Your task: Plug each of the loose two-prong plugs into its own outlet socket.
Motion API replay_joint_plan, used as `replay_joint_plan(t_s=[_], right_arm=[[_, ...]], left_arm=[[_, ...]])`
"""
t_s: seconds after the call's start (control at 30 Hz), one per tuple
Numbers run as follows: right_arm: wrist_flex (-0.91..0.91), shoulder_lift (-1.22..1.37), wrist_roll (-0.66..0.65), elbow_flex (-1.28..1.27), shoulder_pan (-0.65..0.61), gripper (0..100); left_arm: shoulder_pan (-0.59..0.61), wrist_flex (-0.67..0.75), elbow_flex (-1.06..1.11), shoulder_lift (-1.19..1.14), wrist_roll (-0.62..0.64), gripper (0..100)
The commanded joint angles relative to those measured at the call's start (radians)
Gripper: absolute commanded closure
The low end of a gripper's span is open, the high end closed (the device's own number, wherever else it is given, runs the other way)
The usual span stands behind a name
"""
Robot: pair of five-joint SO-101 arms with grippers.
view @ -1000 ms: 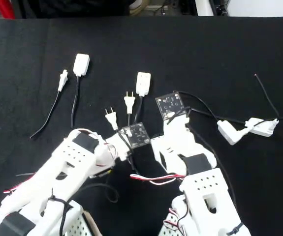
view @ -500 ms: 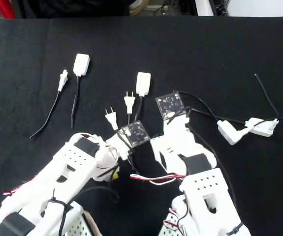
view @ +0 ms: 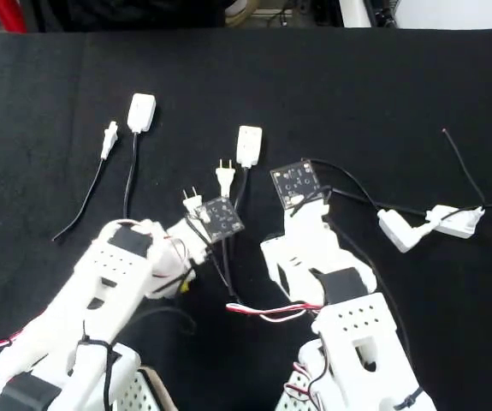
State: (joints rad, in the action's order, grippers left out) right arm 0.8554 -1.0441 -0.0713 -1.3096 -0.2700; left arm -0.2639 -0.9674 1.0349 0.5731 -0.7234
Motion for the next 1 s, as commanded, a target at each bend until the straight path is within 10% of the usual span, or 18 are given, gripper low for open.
replay_joint_plan(t_s=[0.0,0.37,0.97], right_arm=[[-0.012,-0.018,-0.011,0.005,-0.008,98.3],[0.002,-0.019,-0.006,0.010,-0.012,98.3],[-0.015,-0.008,0.000,0.127,-0.413,86.1]], left_arm=[[0.033,0.006,-0.093,0.025,-0.017,80],[0.091,-0.242,-0.213,0.084,0.031,81],[0.524,-0.316,0.406,1.229,0.319,75]])
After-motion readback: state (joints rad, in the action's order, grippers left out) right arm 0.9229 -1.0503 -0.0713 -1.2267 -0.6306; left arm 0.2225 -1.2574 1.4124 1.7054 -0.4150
